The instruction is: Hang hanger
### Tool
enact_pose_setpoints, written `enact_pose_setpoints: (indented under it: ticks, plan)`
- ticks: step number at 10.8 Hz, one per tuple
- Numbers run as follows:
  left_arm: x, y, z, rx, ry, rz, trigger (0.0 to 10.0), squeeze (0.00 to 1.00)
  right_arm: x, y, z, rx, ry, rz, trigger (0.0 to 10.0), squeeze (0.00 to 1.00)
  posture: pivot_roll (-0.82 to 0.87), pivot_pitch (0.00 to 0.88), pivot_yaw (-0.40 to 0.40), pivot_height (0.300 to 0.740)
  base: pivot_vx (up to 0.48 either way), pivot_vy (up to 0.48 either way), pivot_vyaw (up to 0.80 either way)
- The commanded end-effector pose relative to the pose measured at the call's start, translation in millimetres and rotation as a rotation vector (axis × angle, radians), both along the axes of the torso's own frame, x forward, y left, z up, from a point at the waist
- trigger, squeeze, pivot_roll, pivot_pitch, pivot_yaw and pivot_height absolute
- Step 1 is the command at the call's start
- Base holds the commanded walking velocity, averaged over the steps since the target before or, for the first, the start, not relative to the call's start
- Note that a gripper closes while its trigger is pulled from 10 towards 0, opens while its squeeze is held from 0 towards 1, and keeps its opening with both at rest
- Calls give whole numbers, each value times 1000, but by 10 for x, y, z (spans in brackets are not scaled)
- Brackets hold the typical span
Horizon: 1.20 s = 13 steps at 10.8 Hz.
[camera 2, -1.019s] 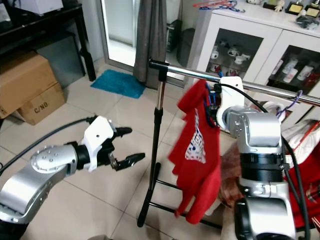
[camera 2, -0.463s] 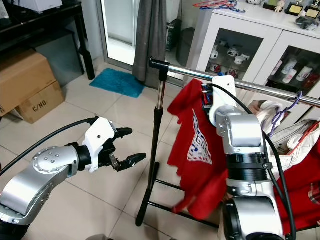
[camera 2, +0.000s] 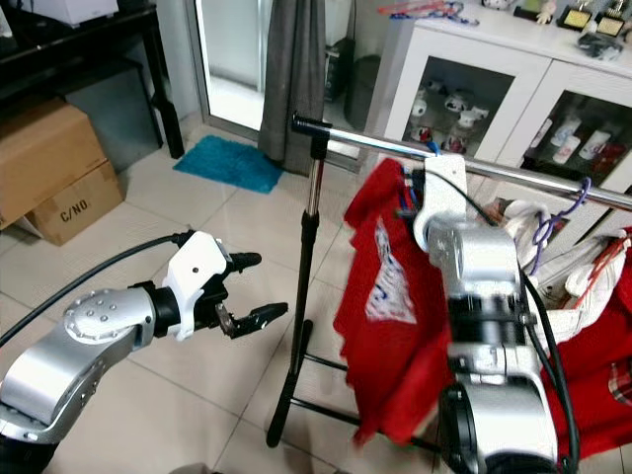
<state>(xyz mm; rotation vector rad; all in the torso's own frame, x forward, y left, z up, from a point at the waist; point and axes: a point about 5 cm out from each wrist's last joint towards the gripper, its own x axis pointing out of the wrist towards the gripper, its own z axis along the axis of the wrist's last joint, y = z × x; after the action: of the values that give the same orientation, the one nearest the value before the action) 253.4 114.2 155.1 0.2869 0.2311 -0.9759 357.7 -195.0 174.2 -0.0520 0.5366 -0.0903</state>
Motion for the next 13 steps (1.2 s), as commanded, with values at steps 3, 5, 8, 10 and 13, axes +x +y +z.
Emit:
enact_pose_setpoints:
  ticks: [3,5,8,10,13]
  plan:
    - [12,-25,40,7,-12,-10,10000,941,30,-16,120,3,-14,32,0,0,82,0,-96,740,0,0,0]
    - [16,-23,42,5,-11,-6,10000,941,8,-5,100,10,18,37,0,0,78,0,-96,740,0,0,0]
    - [45,-23,69,8,-39,15,10000,937,-42,-14,169,8,-50,53,0,0,75,0,-90,740,0,0,0]
    - [143,35,97,-30,-118,172,10000,933,-172,-142,375,3,-261,117,0,0,65,0,-85,740,0,0,0]
    - [120,70,-1,-71,-149,338,10000,918,-469,-127,222,15,-255,232,0,0,34,0,-56,740,0,0,0]
